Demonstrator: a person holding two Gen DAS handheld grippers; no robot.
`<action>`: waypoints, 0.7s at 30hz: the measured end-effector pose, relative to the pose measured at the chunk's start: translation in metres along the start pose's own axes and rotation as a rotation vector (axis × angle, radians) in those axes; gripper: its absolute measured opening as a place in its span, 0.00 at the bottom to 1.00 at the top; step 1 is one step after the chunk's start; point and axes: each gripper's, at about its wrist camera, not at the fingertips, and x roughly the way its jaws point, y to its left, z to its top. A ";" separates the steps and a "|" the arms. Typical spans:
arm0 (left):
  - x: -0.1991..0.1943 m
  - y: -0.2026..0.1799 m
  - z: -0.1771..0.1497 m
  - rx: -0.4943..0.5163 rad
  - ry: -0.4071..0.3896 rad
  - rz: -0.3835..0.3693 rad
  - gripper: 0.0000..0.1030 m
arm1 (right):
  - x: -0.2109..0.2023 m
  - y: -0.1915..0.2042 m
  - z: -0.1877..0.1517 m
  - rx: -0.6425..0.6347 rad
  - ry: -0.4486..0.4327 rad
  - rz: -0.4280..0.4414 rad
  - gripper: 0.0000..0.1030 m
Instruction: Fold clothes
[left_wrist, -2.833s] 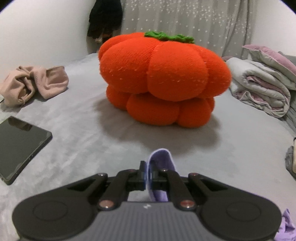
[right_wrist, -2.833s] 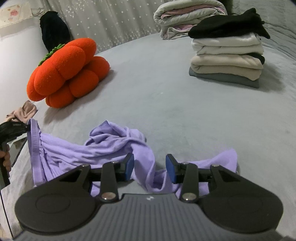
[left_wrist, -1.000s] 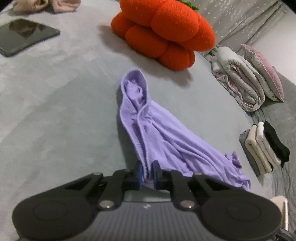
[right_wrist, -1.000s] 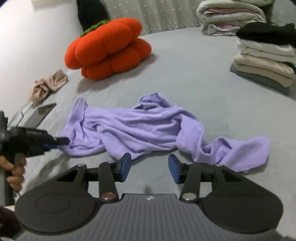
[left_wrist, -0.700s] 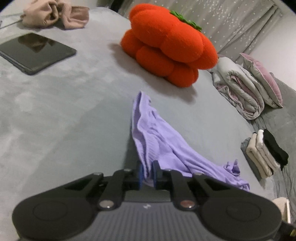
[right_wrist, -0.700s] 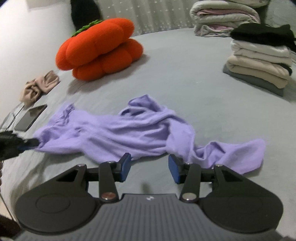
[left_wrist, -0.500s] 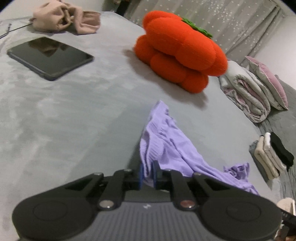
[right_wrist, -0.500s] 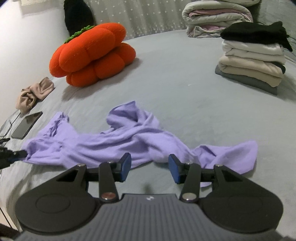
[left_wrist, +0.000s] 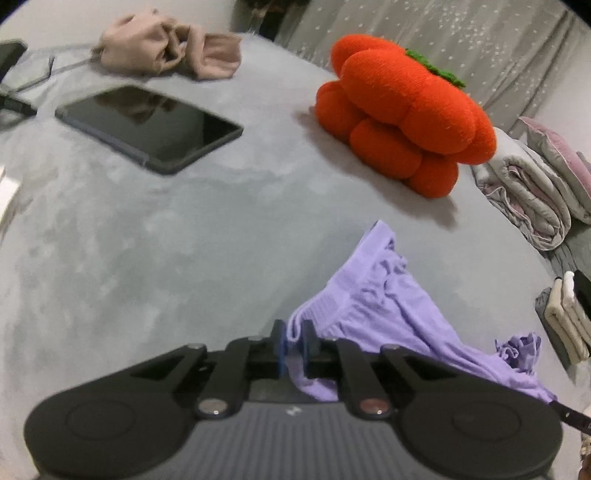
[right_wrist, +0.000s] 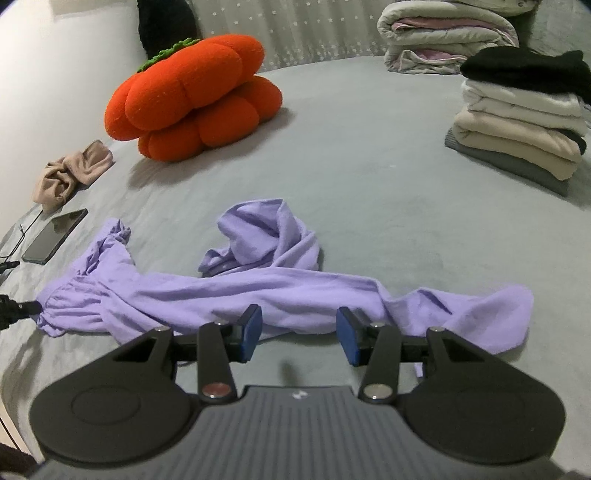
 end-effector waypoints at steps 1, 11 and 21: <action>-0.001 -0.003 0.001 0.005 -0.013 -0.004 0.07 | 0.001 0.000 0.001 -0.002 0.000 0.000 0.47; 0.009 -0.046 0.003 0.025 0.008 -0.112 0.34 | 0.010 0.008 0.000 -0.050 0.002 -0.033 0.47; 0.037 -0.103 -0.012 0.052 0.118 -0.200 0.37 | 0.031 0.014 -0.008 -0.107 0.039 -0.110 0.08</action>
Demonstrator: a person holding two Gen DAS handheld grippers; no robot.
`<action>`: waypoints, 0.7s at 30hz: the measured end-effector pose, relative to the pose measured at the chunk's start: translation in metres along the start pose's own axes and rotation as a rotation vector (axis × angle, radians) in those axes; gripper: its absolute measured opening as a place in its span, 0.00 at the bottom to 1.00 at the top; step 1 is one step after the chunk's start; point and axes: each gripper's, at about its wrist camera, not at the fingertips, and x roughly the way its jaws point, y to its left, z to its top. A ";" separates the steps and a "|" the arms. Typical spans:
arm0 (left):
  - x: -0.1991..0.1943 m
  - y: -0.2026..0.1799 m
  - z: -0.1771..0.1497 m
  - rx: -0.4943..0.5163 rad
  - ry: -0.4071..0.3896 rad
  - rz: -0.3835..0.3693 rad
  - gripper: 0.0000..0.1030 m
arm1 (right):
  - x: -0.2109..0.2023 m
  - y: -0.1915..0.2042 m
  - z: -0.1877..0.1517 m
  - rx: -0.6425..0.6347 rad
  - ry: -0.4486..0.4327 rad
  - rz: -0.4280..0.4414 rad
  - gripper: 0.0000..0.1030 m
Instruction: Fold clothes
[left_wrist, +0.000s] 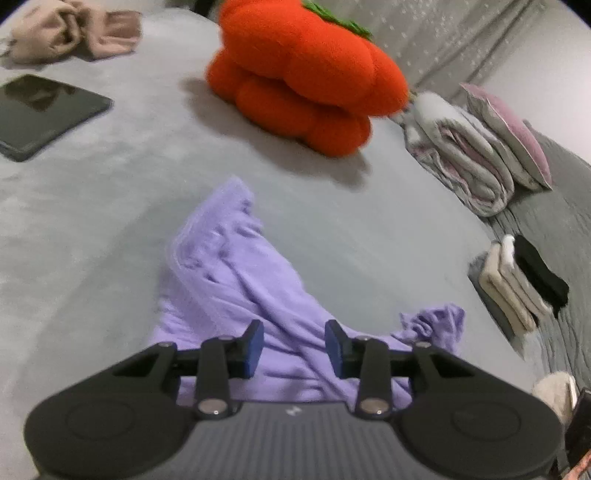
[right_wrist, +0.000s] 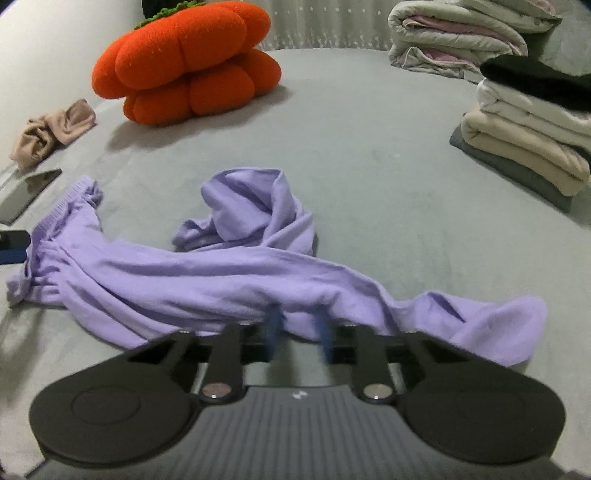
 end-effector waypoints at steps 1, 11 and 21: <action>0.002 -0.003 0.000 0.005 -0.004 0.012 0.38 | -0.001 0.001 0.000 -0.002 -0.009 -0.003 0.03; 0.010 -0.014 0.005 0.029 -0.018 0.016 0.41 | -0.035 0.005 0.020 -0.019 -0.147 -0.021 0.02; 0.012 -0.008 0.011 -0.015 -0.037 -0.039 0.41 | -0.045 0.014 0.060 -0.071 -0.230 -0.079 0.02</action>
